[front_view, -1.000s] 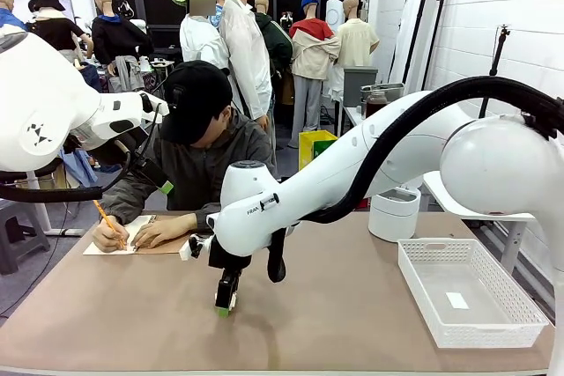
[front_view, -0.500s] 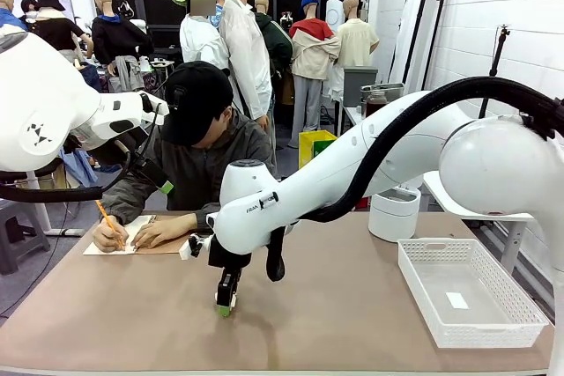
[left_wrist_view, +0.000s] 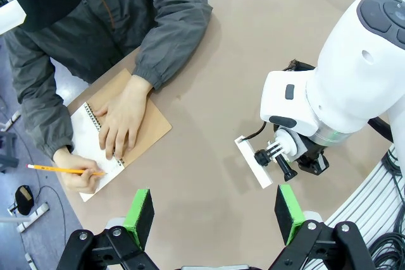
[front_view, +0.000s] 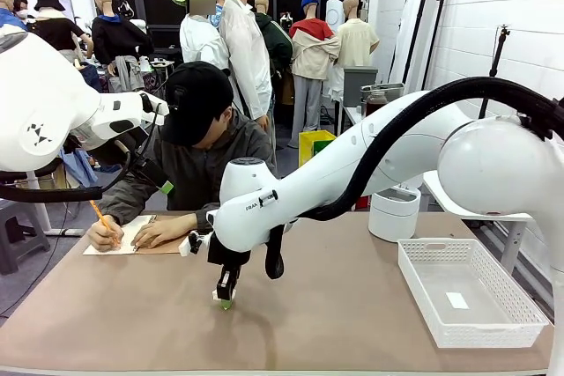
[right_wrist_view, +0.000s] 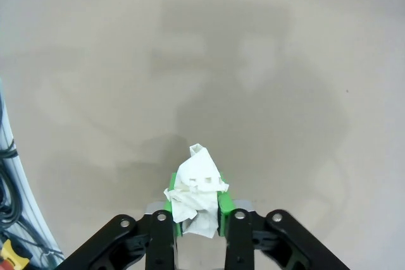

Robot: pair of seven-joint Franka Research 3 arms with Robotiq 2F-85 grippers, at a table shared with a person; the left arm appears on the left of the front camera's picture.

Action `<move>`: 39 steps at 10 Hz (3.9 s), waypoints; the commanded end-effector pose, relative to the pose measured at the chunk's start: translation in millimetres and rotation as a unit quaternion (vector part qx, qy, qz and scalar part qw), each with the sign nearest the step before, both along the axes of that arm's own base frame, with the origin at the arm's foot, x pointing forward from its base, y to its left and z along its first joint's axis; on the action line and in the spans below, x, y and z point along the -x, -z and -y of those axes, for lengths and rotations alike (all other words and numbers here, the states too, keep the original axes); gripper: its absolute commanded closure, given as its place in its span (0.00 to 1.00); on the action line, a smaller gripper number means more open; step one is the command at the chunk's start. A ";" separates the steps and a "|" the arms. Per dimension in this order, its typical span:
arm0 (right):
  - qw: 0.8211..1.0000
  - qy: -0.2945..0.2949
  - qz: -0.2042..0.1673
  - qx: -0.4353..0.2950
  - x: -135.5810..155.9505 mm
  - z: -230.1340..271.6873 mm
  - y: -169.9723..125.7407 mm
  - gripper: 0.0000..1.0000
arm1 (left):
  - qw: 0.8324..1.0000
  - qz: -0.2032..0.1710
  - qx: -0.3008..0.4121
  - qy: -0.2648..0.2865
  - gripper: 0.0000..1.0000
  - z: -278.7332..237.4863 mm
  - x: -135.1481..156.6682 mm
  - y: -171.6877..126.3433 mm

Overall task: Sort the paper based on its condition.
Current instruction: If a person hands you a paper, place it in the Organizing basket , and if it's crumpled, put it in the Trash can.

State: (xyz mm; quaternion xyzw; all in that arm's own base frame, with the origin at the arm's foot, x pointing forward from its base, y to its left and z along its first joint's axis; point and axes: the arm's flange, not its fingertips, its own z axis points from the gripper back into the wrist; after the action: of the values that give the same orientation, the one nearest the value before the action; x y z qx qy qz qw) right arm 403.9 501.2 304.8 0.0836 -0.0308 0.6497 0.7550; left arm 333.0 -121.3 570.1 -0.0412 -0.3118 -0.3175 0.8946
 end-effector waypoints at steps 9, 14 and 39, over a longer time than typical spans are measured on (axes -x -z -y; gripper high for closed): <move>0.941 0.300 0.142 0.061 -25.6 189.7 -197.2 0.82 | 1.000 -0.001 0.000 0.000 0.00 -1.3 -0.2 -0.3; 0.916 0.369 0.151 0.045 -46.8 252.6 -232.1 0.82 | 1.000 -0.001 0.000 0.000 0.00 -1.3 -0.2 -0.3; 0.712 0.689 0.134 -0.024 -216.7 403.7 -160.4 0.82 | 1.000 -0.001 0.000 0.000 0.00 -1.3 -0.2 -0.3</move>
State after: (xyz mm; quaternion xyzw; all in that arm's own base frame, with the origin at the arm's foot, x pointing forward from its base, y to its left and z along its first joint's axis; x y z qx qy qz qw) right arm 612.2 97.7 468.3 -0.0340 -0.2080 -0.0469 0.9764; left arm 333.2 -120.8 570.2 -0.0411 -0.3120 -0.3169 0.8947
